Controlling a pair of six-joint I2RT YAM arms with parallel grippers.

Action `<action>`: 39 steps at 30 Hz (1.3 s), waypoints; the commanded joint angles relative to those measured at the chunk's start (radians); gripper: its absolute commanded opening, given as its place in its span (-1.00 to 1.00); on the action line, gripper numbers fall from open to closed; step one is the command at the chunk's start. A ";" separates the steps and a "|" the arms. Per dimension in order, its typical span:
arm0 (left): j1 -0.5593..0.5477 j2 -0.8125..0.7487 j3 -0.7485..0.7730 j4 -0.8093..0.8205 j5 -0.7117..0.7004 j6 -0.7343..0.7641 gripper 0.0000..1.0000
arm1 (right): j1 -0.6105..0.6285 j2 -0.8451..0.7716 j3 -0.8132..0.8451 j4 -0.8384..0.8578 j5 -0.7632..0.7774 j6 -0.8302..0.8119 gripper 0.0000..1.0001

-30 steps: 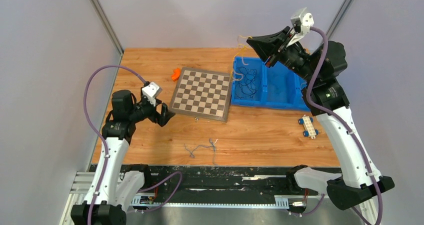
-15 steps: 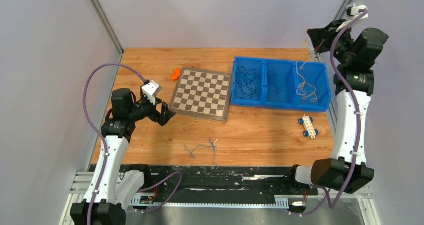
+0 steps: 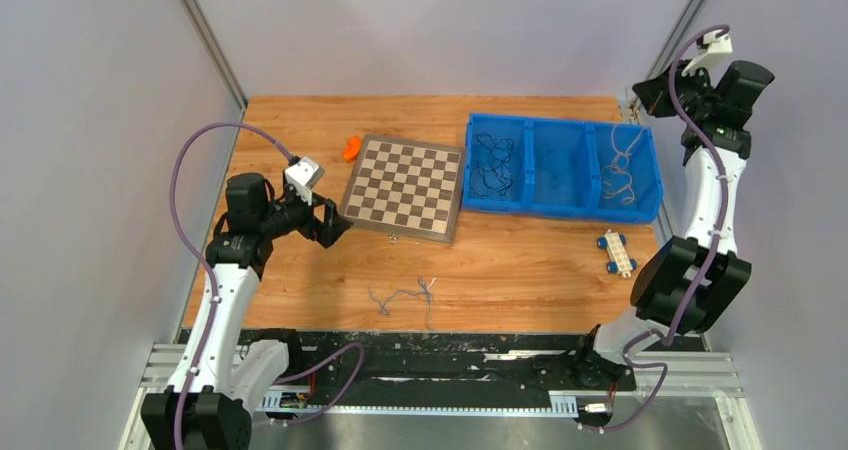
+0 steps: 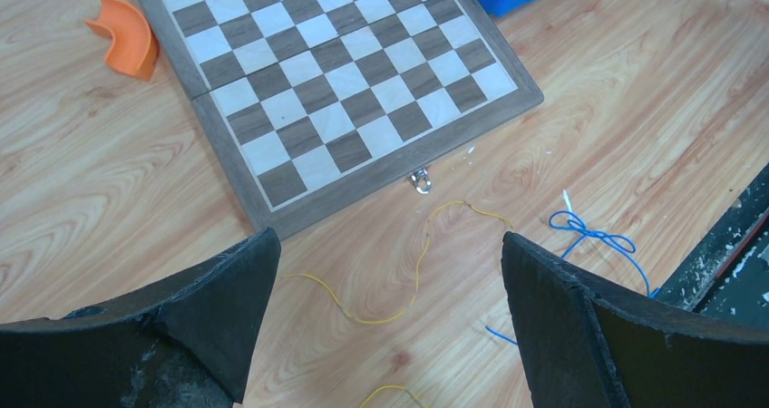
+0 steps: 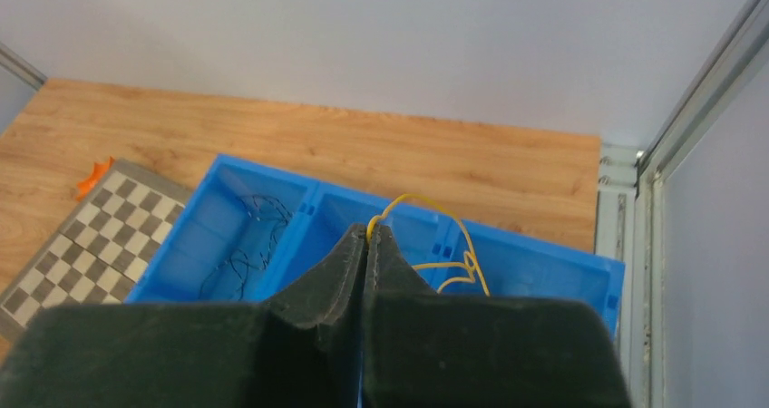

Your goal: Untangle the cables

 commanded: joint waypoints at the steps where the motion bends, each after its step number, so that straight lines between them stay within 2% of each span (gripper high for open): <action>1: 0.006 -0.003 0.023 0.031 -0.005 -0.023 1.00 | -0.004 0.059 -0.056 0.006 -0.049 -0.086 -1.00; 5: 0.006 -0.020 0.010 0.012 -0.025 -0.017 1.00 | -0.004 0.103 -0.119 -0.006 -0.006 -0.151 -1.00; 6: 0.006 -0.023 0.008 0.002 -0.027 -0.013 1.00 | -0.004 0.117 -0.117 -0.025 0.021 -0.174 -0.91; 7: 0.006 -0.028 0.007 -0.004 -0.028 -0.003 1.00 | -0.005 0.132 -0.105 -0.053 0.056 -0.194 -0.71; 8: 0.006 -0.024 0.015 -0.056 -0.035 0.024 1.00 | -0.009 0.148 -0.063 -0.113 0.126 -0.202 -0.23; 10: 0.006 -0.008 0.034 -0.122 -0.049 0.063 1.00 | -0.014 0.130 -0.043 -0.143 0.133 -0.195 0.05; 13: 0.006 0.030 0.069 -0.278 -0.063 0.179 1.00 | -0.012 0.063 -0.061 -0.150 0.098 -0.191 0.33; 19: 0.006 0.087 0.034 -0.486 -0.088 0.436 1.00 | 0.000 -0.075 -0.114 -0.207 0.026 -0.205 0.71; 25: 0.007 0.133 -0.030 -0.490 -0.146 0.534 0.97 | 0.113 -0.165 -0.172 -0.350 -0.072 -0.282 0.98; 30: 0.005 0.184 -0.058 -0.410 -0.186 0.594 0.93 | 0.221 -0.242 -0.270 -0.392 -0.074 -0.344 1.00; 34: -0.009 0.234 -0.039 -0.373 -0.143 0.692 0.89 | 0.286 -0.271 -0.311 -0.407 -0.076 -0.362 1.00; 39: -0.188 0.322 -0.056 -0.268 -0.201 0.767 0.85 | 0.309 -0.260 -0.306 -0.422 -0.084 -0.350 1.00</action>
